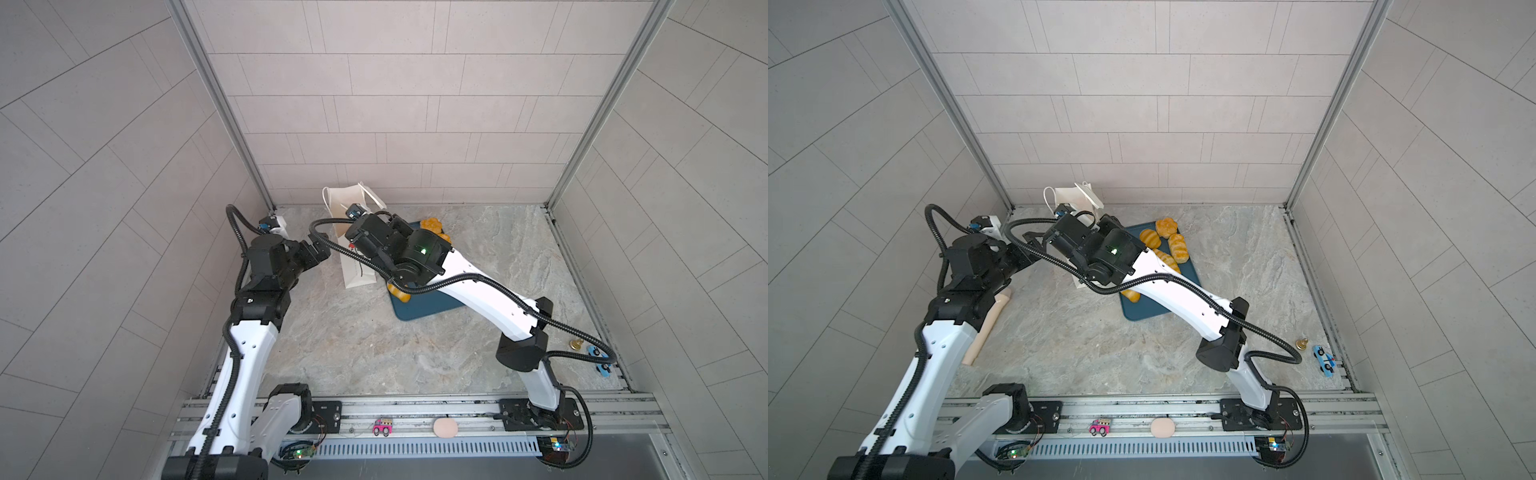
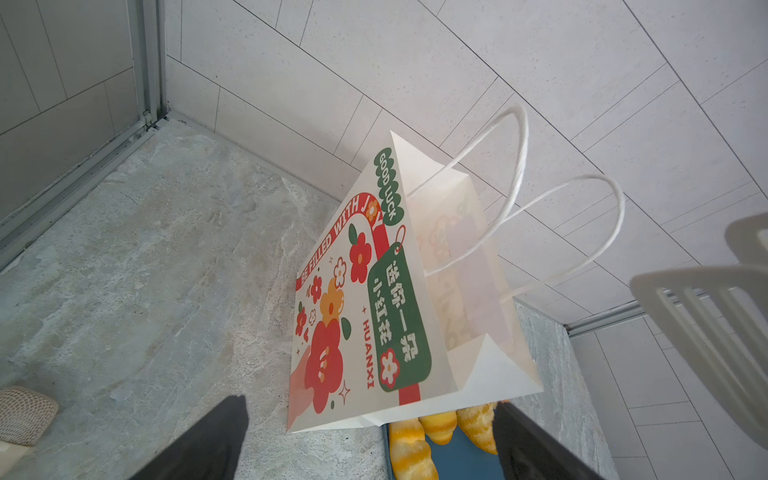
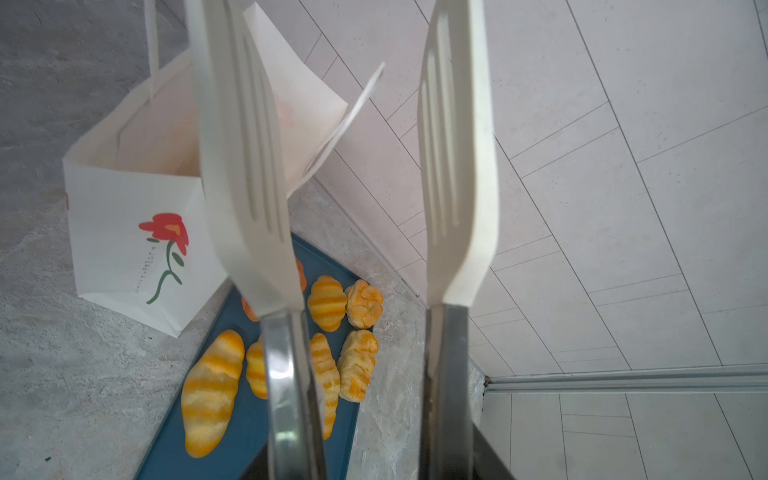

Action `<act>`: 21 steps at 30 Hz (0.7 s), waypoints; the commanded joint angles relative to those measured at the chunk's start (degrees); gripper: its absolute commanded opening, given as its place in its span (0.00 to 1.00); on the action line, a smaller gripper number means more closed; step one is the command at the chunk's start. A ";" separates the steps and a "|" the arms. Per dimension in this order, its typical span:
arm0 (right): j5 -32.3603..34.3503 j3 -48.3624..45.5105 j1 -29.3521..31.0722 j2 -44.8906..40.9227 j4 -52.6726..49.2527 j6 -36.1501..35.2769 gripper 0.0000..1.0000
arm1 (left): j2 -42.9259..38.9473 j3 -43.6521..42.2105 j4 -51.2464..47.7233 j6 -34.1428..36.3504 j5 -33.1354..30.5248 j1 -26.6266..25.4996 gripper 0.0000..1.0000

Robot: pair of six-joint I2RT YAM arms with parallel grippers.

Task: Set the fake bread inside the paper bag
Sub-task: 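Withdraw the open tongs from the bag and move them over the teal tray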

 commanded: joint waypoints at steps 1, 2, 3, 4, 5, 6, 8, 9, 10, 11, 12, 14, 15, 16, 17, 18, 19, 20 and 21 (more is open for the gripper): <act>1.53 -6.10 0.22 -5.53 -1.36 7.30 0.51 | -0.94 -0.57 0.45 0.93 -0.83 0.31 1.00; 1.44 -9.43 0.23 -7.01 -1.11 8.94 0.51 | -1.03 -0.79 0.65 0.94 -1.02 0.35 1.00; 1.28 -12.32 0.30 -8.36 -0.69 10.34 0.51 | -1.11 -0.97 0.87 1.01 -1.10 0.36 1.00; 1.11 -15.38 0.31 -9.90 0.01 11.89 0.51 | -1.26 -1.18 1.01 1.18 -1.38 0.29 1.00; 0.91 -18.83 0.30 -11.44 0.74 13.32 0.51 | -1.51 -1.35 1.19 1.35 -1.53 0.33 1.00; 0.83 -21.39 0.31 -12.68 1.24 14.68 0.50 | -1.56 -1.45 1.22 1.50 -1.69 0.37 1.00; -0.06 -27.15 0.29 -15.20 1.55 18.19 0.50 | -2.02 -1.71 1.29 1.80 -2.17 0.37 1.00; -0.63 -29.25 0.30 -16.24 1.66 19.56 0.50 | -2.16 -1.92 1.49 1.80 -2.32 0.33 1.00; -1.35 -31.62 0.36 -17.33 1.91 20.93 0.50 | -2.35 -2.14 1.68 1.89 -2.54 0.30 1.00; -2.29 -33.97 0.30 -18.24 2.21 22.20 0.50 | -2.52 -2.37 1.96 1.89 -2.66 0.30 1.00; -3.30 -35.90 0.30 -19.20 2.44 23.30 0.50 | -2.59 -2.42 1.97 1.98 -2.70 0.28 1.00; -6.45 -40.45 0.30 -20.60 3.28 25.52 0.50 | -2.58 -2.41 1.99 2.05 -2.72 0.37 1.00; -8.03 -42.44 0.32 -21.09 3.95 26.15 0.50 | -2.41 -2.42 1.91 2.07 -2.65 0.32 1.00; -9.68 -44.64 0.31 -21.45 4.62 26.88 0.50 | -2.27 -2.41 1.99 2.01 -2.59 0.36 1.00; -10.92 -46.66 0.35 -21.48 5.04 27.51 0.51 | -2.19 -2.47 1.97 1.98 -2.60 0.36 1.00; -11.67 -48.05 0.22 -21.44 5.14 27.94 0.51 | -2.02 -2.47 1.99 1.98 -2.54 0.36 1.00; -12.35 -49.60 0.22 -21.23 5.21 28.26 0.51 | -2.05 -2.44 1.99 1.95 -2.51 0.42 1.00; -12.62 -50.67 0.22 -20.86 4.96 28.78 0.50 | -2.03 -2.45 1.91 1.98 -2.47 0.36 1.00; -13.08 -51.41 0.22 -20.31 4.04 29.77 0.51 | -2.01 -2.50 1.82 1.98 -2.45 0.34 1.00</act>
